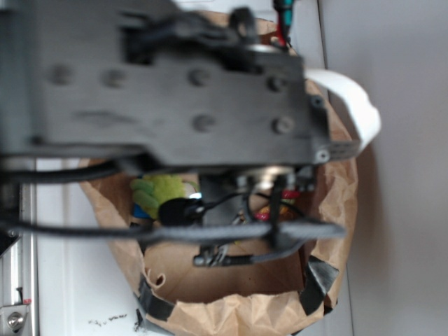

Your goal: Grab the multicolored rope.

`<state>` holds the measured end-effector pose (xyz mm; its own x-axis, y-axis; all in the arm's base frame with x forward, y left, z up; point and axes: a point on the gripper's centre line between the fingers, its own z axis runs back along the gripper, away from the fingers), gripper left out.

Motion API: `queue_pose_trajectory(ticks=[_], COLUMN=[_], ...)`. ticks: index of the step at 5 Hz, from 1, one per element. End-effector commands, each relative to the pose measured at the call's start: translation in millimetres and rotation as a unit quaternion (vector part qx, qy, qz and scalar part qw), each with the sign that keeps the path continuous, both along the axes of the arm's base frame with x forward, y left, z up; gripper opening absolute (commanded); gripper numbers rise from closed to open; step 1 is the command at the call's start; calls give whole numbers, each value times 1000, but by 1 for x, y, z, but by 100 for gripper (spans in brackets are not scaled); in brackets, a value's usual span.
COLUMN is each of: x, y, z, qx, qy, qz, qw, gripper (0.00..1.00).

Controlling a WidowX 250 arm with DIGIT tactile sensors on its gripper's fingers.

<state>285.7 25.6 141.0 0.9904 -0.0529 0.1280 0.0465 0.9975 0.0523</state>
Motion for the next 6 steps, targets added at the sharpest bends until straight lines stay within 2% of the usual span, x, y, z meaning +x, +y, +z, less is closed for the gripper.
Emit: queue_pose_trajectory(ticks=[1, 2, 4, 6], x=[31, 43, 56, 58], y=[23, 28, 27, 34], z=[-10, -16, -40, -53], qx=[-4, -20, -27, -19], qy=[-19, -28, -45, -34], qz=[2, 8, 11, 7], qw=[1000, 999, 999, 999], gripper=[100, 100, 100, 100])
